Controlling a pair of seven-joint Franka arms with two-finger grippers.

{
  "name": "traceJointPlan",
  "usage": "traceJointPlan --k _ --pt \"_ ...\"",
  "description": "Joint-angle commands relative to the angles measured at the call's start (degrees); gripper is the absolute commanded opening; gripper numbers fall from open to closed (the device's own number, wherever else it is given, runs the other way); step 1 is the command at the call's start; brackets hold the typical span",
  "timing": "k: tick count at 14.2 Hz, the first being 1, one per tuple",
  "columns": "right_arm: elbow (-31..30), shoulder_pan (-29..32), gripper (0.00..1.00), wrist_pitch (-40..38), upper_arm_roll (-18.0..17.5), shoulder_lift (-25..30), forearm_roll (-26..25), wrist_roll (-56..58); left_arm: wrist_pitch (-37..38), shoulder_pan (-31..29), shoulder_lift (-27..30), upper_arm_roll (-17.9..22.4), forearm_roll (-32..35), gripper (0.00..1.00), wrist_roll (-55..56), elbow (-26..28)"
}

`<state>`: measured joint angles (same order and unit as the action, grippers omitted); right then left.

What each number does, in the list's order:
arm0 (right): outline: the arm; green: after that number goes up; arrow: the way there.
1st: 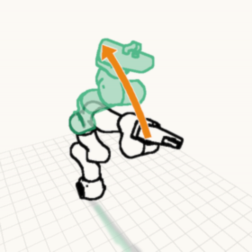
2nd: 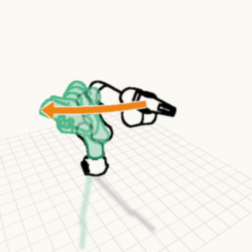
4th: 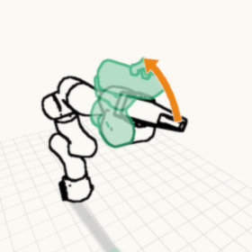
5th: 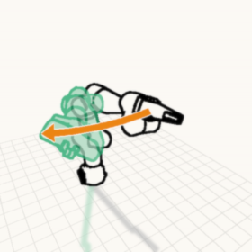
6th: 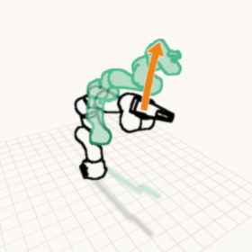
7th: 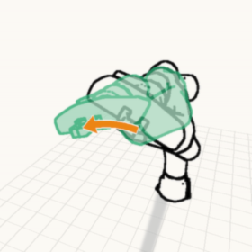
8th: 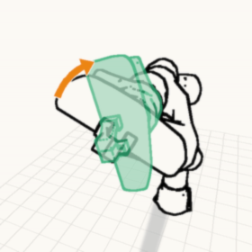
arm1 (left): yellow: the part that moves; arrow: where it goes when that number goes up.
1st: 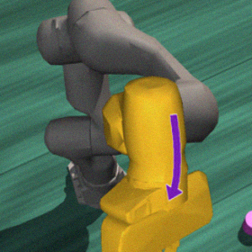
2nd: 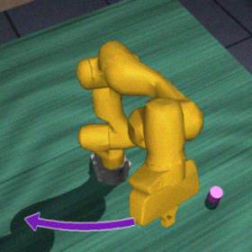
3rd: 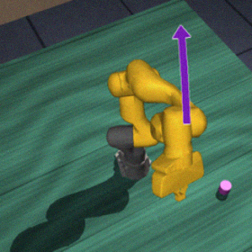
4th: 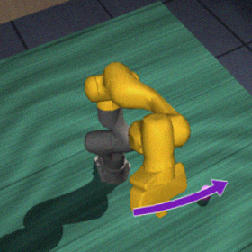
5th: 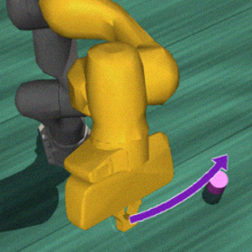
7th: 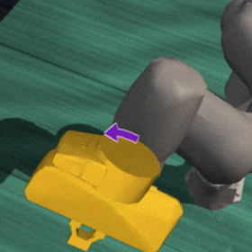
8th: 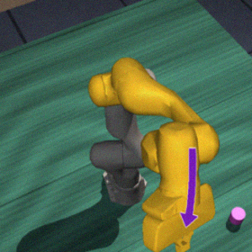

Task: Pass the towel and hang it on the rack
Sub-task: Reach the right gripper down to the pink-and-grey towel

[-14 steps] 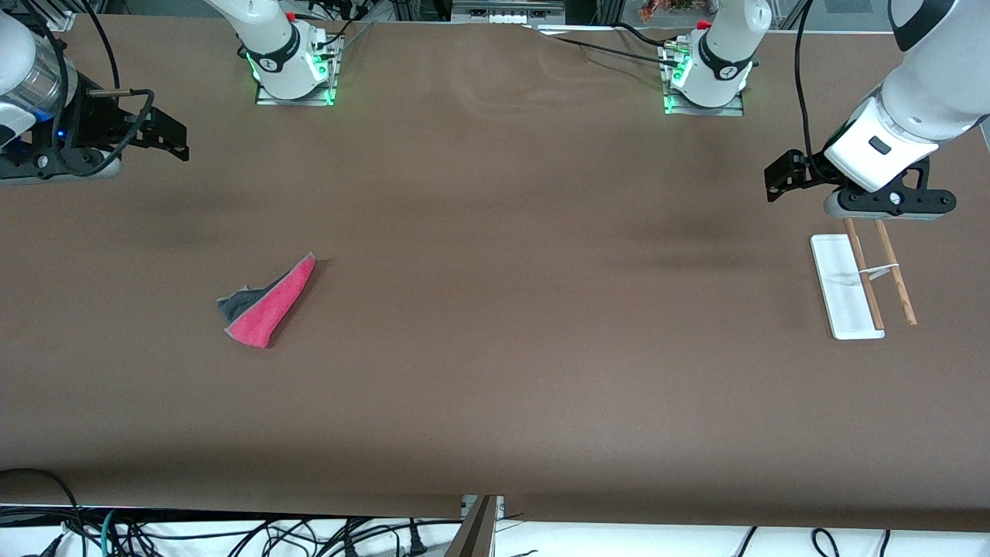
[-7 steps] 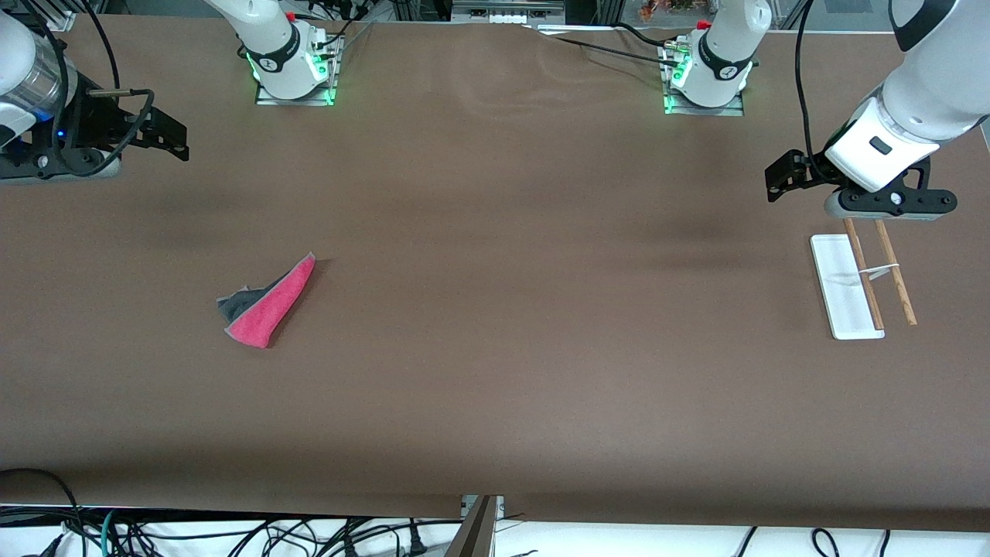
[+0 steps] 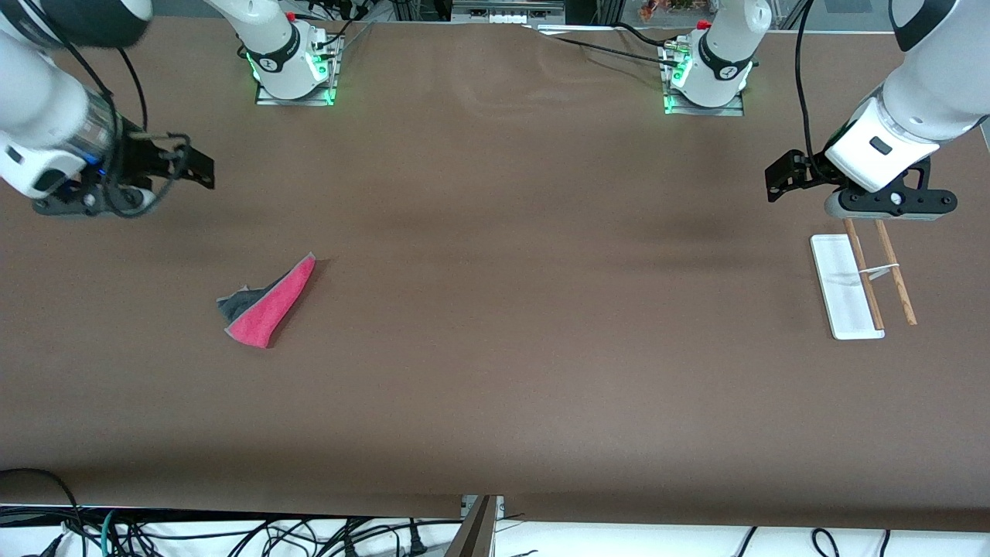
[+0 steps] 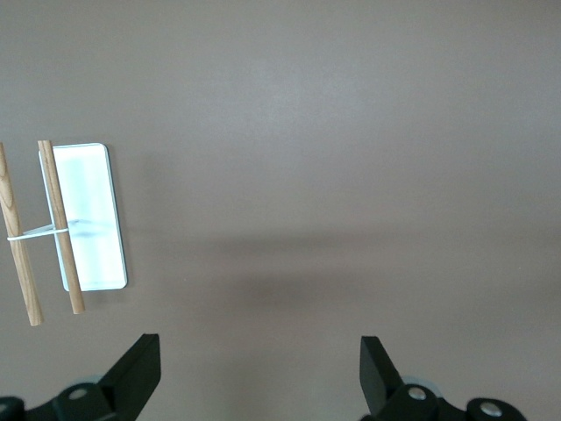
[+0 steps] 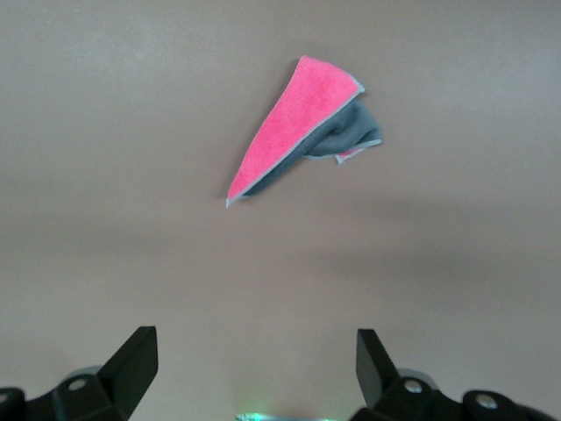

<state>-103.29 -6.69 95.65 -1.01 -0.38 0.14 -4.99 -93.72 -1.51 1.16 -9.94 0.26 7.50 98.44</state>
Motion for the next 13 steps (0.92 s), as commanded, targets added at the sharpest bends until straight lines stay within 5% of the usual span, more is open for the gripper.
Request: traceJointPlan --k 1,7,13 --pt "-4.4 -1.9 1.0 6.2 -0.4 -2.2 0.7 -6.0 1.5 -0.3 -0.9 -0.2 0.3 1.0 -0.8 -2.0" --pt "-11.8 -2.4 1.0 24.9 -0.4 -11.8 3.9 -11.4 1.5 -0.4 -0.9 -0.2 0.3 1.0 -0.8 -2.0" --pt "-19.3 -4.5 0.98 37.7 -0.4 -14.6 3.9 -19.1 1.6 -0.5 -0.9 -0.2 0.3 1.0 -0.6 -1.9"
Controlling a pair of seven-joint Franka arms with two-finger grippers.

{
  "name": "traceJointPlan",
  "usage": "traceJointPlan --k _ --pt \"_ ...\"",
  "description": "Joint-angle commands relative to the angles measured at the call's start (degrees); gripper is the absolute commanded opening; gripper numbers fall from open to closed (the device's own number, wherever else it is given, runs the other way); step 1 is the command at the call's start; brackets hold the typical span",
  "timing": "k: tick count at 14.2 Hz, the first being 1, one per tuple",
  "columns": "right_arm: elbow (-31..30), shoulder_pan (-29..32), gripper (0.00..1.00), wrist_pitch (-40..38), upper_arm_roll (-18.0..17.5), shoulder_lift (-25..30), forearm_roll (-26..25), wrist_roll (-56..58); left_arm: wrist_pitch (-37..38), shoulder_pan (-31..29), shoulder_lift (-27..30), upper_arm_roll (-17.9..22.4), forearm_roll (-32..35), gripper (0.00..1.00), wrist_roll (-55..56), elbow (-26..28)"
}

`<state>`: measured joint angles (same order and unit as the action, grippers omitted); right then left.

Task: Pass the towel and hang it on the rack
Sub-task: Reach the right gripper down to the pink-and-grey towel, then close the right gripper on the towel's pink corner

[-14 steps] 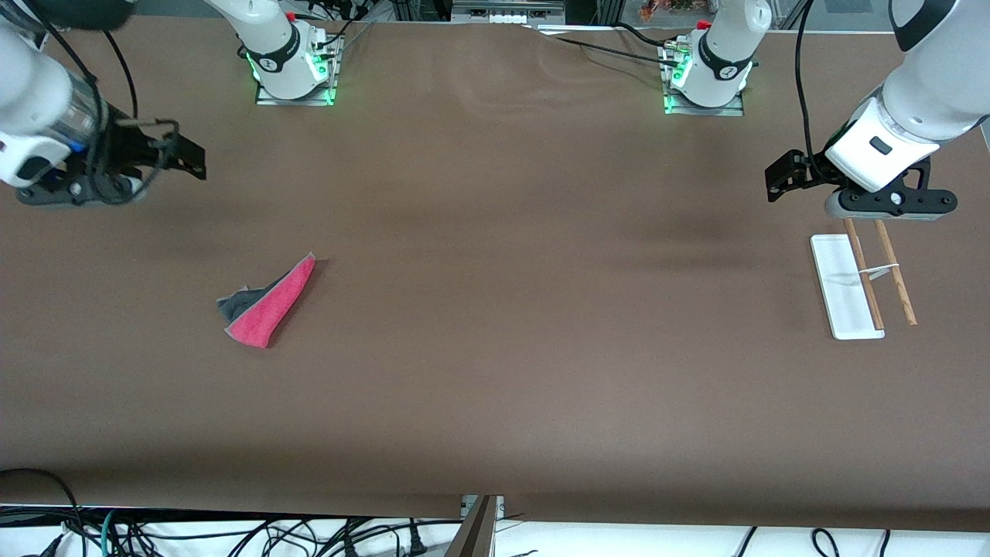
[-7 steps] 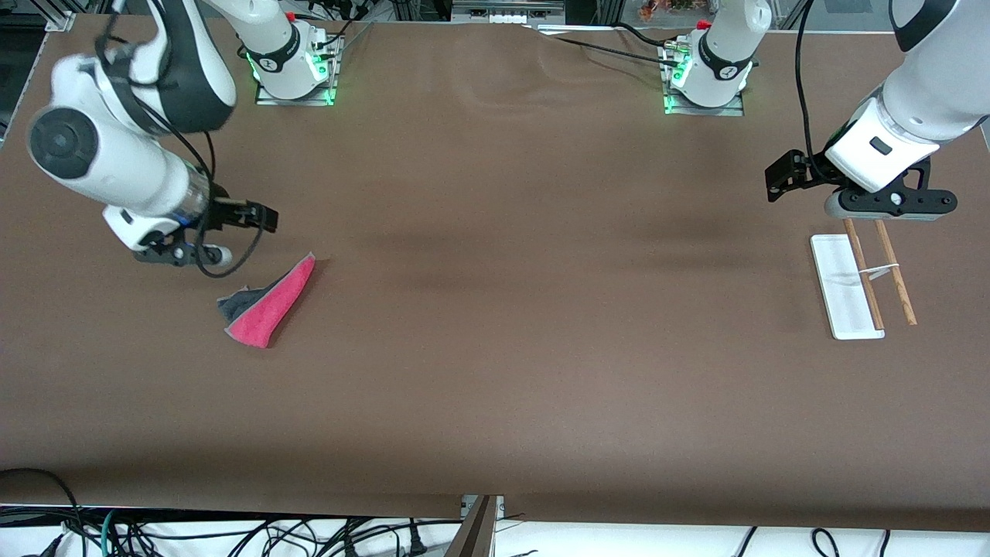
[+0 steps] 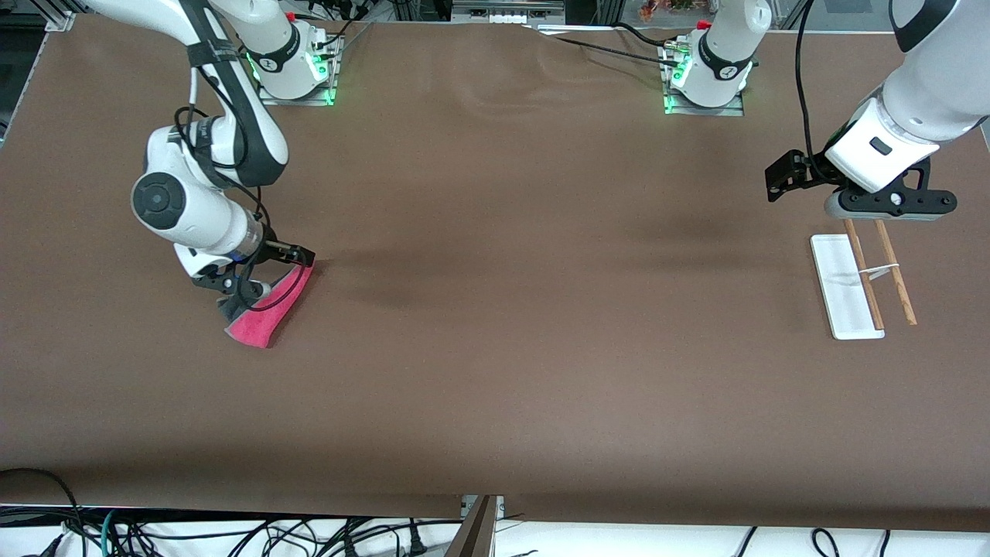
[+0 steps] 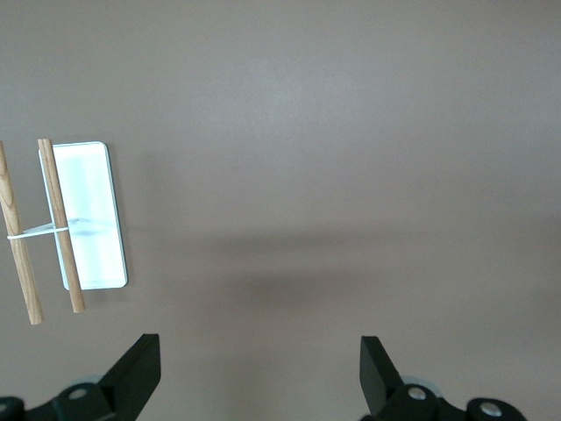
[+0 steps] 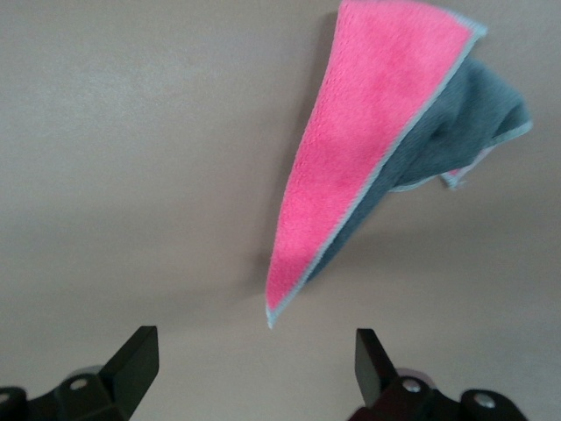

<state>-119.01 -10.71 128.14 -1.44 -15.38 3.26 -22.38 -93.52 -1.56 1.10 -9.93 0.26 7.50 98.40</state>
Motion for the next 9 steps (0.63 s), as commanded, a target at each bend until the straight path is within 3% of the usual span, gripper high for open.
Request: traceJointPlan --k 1,5,9 --pt "-4.0 -0.5 0.98 7.6 0.0 -1.1 0.8 -1.8 1.4 -0.5 -0.9 -0.1 0.3 1.0 -0.7 -2.0" --pt "-9.1 -0.5 0.97 14.1 0.1 -2.2 0.8 -2.3 2.5 -0.7 -0.8 0.3 0.3 1.0 -0.7 -1.9" --pt "-9.7 -0.5 0.85 14.3 0.1 -2.5 0.9 -2.4 2.6 -1.3 -0.8 0.4 0.4 1.0 -0.9 -1.9"
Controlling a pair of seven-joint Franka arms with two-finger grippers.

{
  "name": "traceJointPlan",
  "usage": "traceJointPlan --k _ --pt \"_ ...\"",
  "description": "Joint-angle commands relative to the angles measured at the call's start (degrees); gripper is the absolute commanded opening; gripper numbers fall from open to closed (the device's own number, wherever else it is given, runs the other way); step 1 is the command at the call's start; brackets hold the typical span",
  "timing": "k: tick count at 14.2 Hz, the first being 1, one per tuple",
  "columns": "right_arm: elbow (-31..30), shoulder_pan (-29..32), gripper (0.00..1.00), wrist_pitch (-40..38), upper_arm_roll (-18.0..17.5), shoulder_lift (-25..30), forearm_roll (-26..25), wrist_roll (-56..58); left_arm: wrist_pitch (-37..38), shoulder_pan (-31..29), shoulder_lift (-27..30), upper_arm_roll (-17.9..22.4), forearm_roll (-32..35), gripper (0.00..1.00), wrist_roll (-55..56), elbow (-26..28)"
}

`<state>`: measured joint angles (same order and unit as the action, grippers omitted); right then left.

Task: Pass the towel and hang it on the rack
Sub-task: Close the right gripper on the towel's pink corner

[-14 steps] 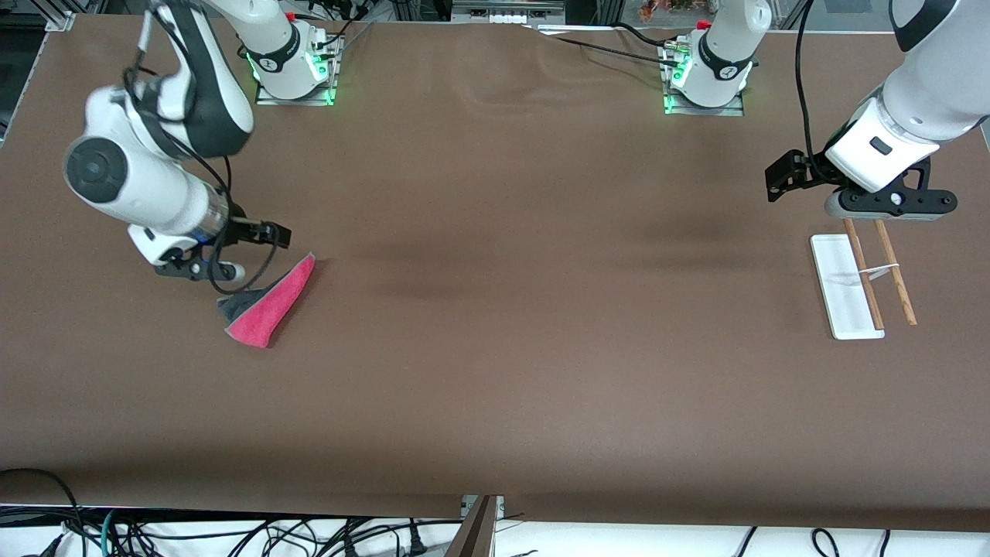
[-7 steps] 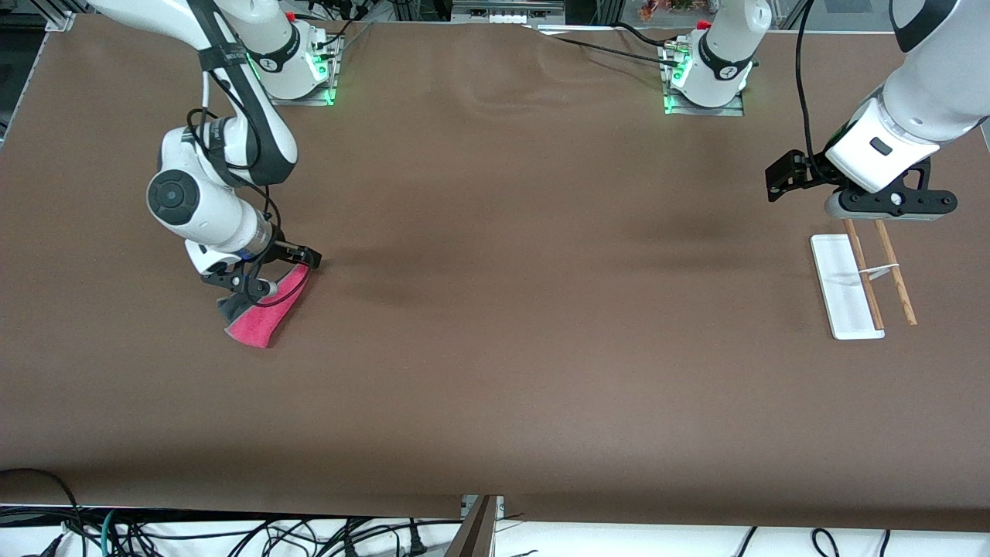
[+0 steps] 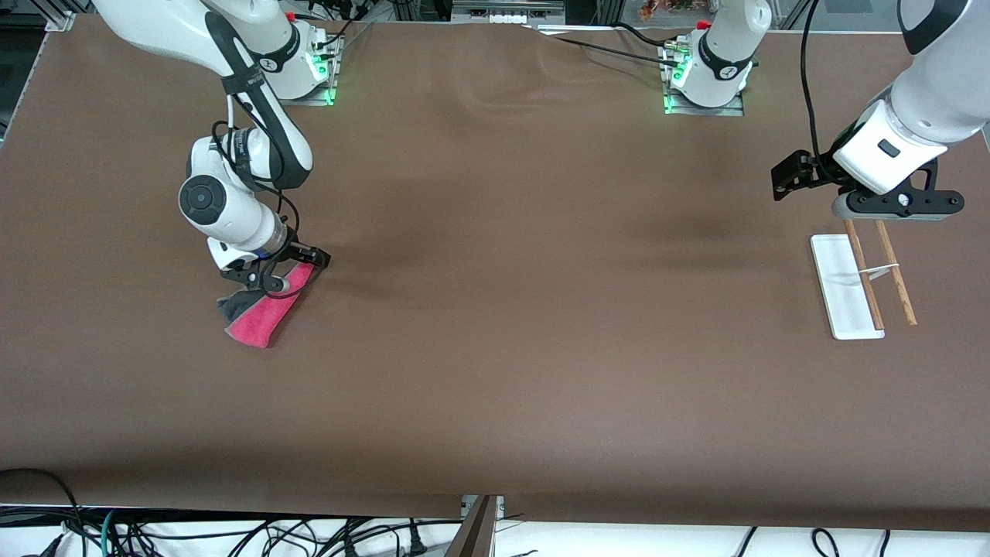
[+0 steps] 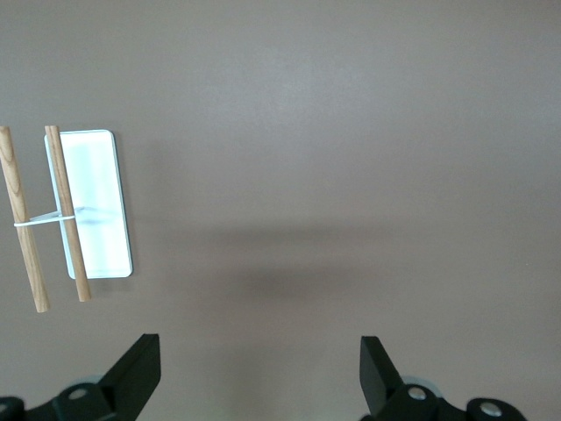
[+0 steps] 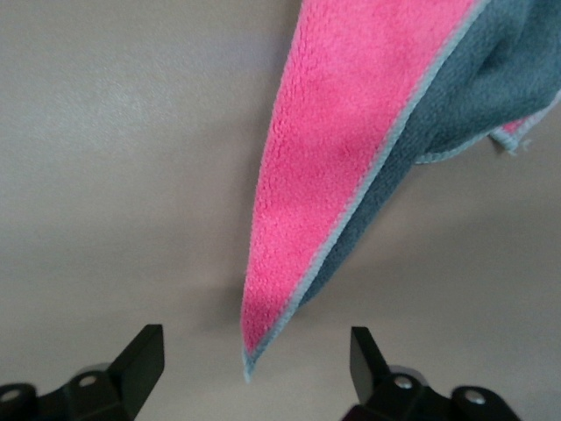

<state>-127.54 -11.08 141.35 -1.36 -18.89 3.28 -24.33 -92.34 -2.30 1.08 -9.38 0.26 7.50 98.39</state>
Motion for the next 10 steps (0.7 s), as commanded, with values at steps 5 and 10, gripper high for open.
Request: traceJointPlan --k 5,10 --pt "-1.2 -0.9 0.58 1.3 0.0 0.7 2.3 -0.4 2.1 -0.6 -0.8 -0.3 0.3 1.0 -0.9 -2.0" --pt "-1.3 -0.9 0.34 1.3 0.0 0.7 2.3 -0.4 2.1 -0.6 -0.8 -0.4 0.3 1.0 -0.8 -2.0"
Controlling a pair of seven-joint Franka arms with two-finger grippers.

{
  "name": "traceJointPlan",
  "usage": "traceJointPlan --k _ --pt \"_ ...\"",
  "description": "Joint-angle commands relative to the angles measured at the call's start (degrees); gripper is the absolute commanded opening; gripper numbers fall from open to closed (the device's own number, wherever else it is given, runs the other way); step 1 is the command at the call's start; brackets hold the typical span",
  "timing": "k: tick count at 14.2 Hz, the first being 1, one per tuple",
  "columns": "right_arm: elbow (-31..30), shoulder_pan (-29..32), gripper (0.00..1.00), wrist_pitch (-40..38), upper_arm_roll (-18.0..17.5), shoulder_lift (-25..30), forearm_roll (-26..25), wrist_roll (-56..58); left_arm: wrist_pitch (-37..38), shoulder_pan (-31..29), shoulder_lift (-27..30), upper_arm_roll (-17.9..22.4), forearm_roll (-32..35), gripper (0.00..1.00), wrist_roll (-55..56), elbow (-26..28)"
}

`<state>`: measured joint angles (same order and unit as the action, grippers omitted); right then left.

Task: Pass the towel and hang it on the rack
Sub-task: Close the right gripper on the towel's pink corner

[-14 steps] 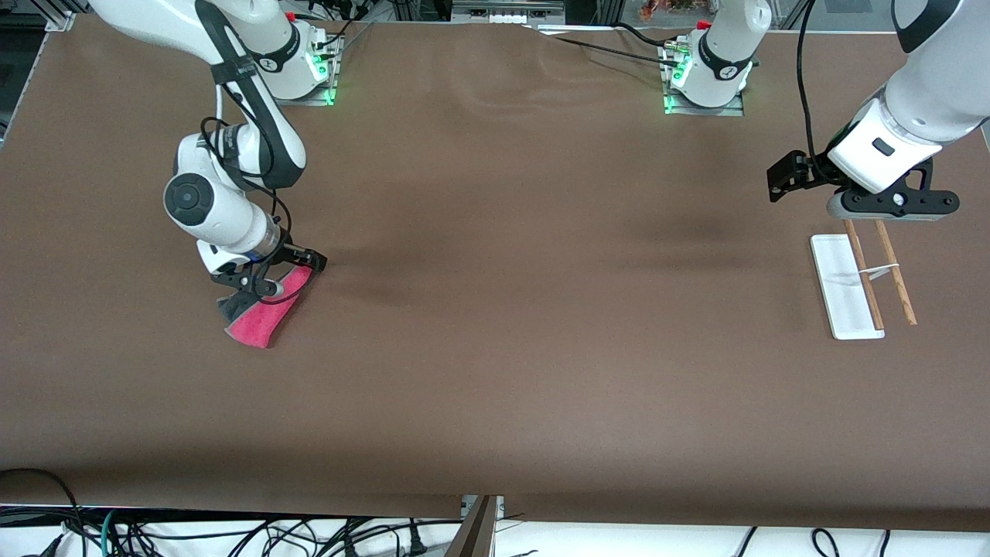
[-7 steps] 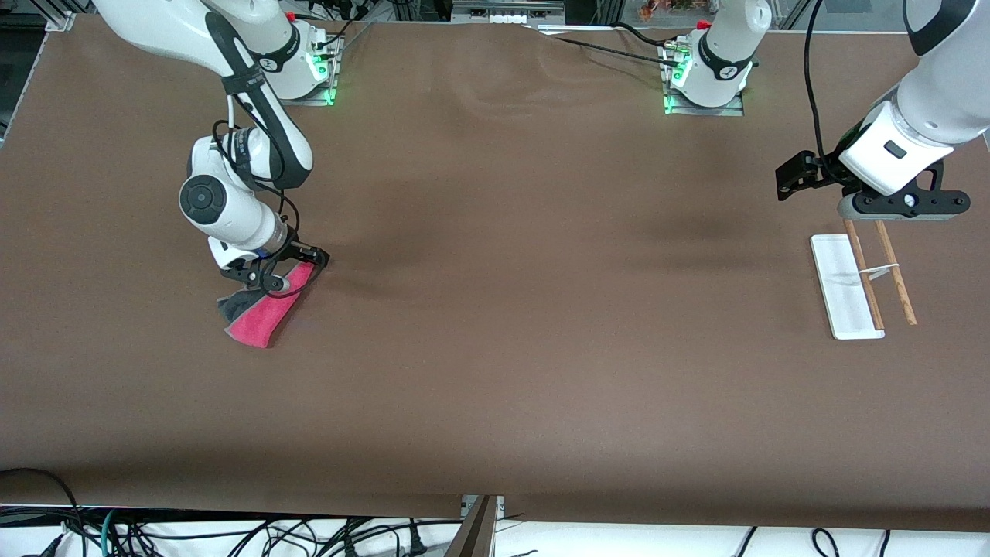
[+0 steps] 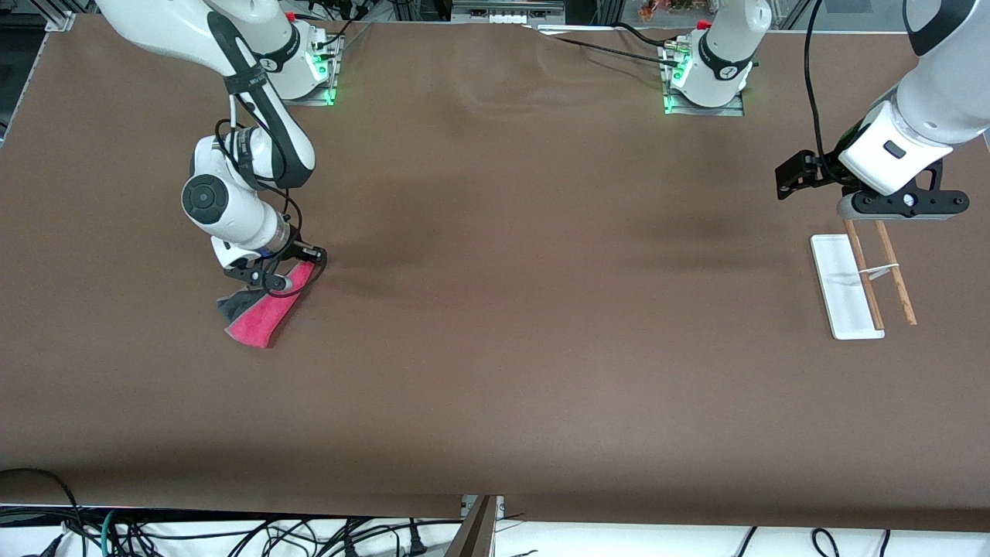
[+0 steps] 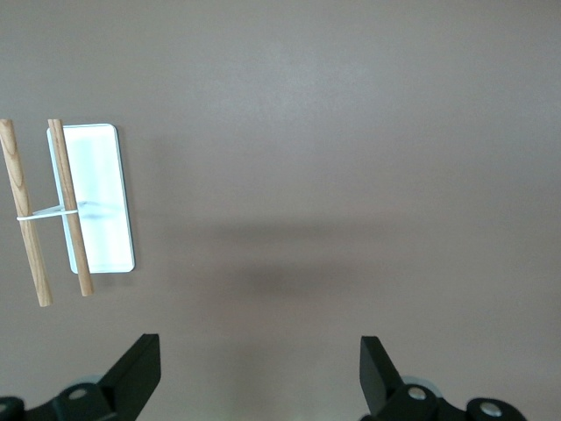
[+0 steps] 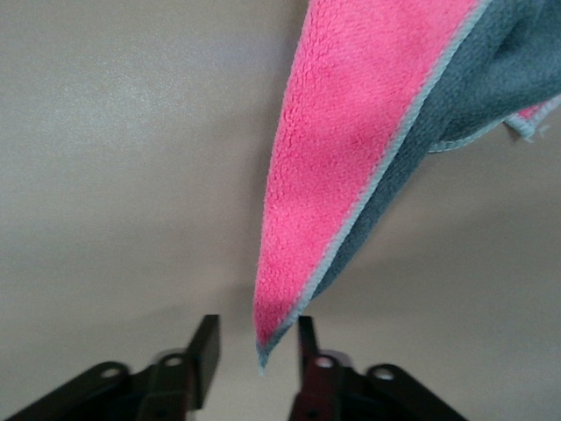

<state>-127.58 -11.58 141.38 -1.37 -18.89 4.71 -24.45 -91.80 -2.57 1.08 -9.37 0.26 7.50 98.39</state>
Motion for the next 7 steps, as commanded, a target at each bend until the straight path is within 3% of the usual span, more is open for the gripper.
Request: traceJointPlan --k 1,6,7 --pt "-1.3 -0.3 0.3 1.3 0.1 0.6 0.9 -0.2 1.5 -0.3 -0.8 -0.4 0.3 1.0 -0.8 -2.0" --pt "-1.2 -0.3 0.29 1.8 0.2 0.2 0.9 0.2 1.5 -0.2 -0.8 -0.6 0.3 1.0 -1.0 -2.1" --pt "-1.2 -0.3 0.19 1.8 0.3 0.0 0.9 0.2 1.7 -0.2 -0.8 -0.6 0.2 1.0 -1.3 -2.1"
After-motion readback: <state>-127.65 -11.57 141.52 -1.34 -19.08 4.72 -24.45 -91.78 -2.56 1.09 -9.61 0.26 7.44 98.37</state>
